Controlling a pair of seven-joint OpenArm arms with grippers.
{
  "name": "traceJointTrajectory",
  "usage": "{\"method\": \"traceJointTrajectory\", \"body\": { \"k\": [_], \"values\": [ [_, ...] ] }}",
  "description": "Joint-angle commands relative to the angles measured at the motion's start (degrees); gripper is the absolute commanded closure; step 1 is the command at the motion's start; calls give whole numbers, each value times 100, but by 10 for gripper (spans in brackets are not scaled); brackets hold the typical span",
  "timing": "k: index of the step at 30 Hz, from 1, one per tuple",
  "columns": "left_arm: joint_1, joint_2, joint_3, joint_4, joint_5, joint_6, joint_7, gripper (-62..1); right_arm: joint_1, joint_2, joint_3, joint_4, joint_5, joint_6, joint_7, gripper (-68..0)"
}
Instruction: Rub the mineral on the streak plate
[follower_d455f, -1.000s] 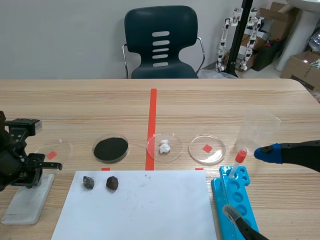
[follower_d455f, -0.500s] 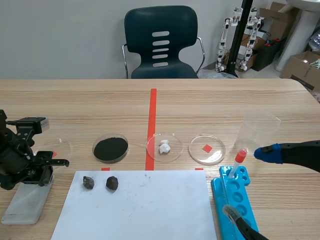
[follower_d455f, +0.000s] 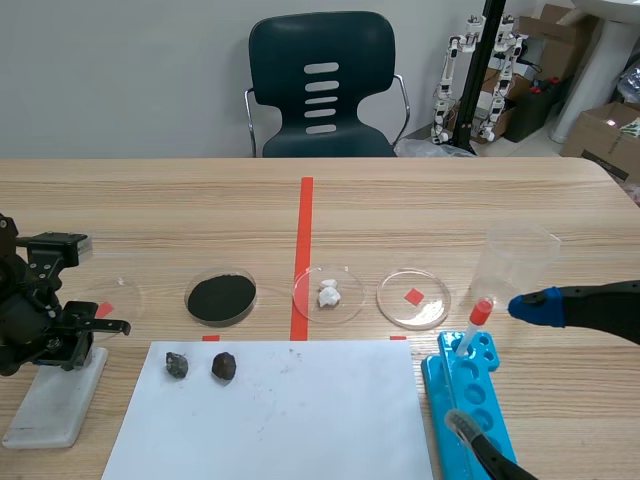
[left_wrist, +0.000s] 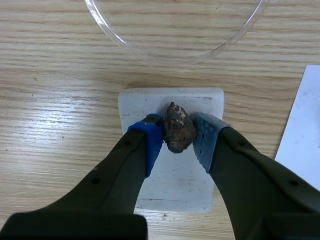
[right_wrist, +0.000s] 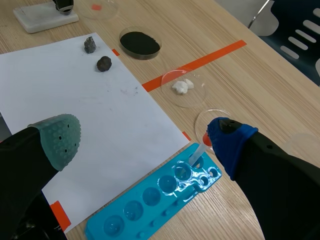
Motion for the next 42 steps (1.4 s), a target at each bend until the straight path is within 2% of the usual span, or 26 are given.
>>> {"method": "traceJointTrajectory", "body": {
  "k": [1, 4, 7, 9, 16, 25, 30, 32, 36, 42],
  "values": [
    [96, -98, -15, -192, 293, 83, -236, -100, 4, 0, 4, 31, 61, -2, 63, -529],
    [96, -98, -15, -192, 26, -2, -302, -100, 4, 0, 4, 31, 61, -2, 63, -529],
    [96, -98, -15, -192, -691, -385, -387, -100, 4, 0, 4, 31, 61, -2, 63, -529],
    [96, -92, -15, -192, -966, -507, -385, -100, 4, 0, 4, 31, 61, -2, 63, -529],
    [94, -70, -17, -190, -1399, -741, -382, -100, 4, 0, 4, 31, 61, -2, 63, -529],
    [79, -87, -28, -48, -1646, -916, -382, -100, 4, 0, 4, 31, 61, -2, 63, -529],
    [81, -87, -28, 13, -1646, -916, -378, -100, 4, 0, 4, 31, 61, -2, 63, -529],
    [81, -103, -28, 13, -1530, -868, -378, -100, 4, 0, 4, 31, 61, -2, 63, -529],
    [81, -181, -26, 13, -1106, -549, -308, -100, 4, 0, 4, 31, 61, -2, 63, -529],
    [81, -295, -28, 13, -267, 48, -83, -100, 4, 0, 4, 31, 61, -2, 63, -529]
  ]
}}
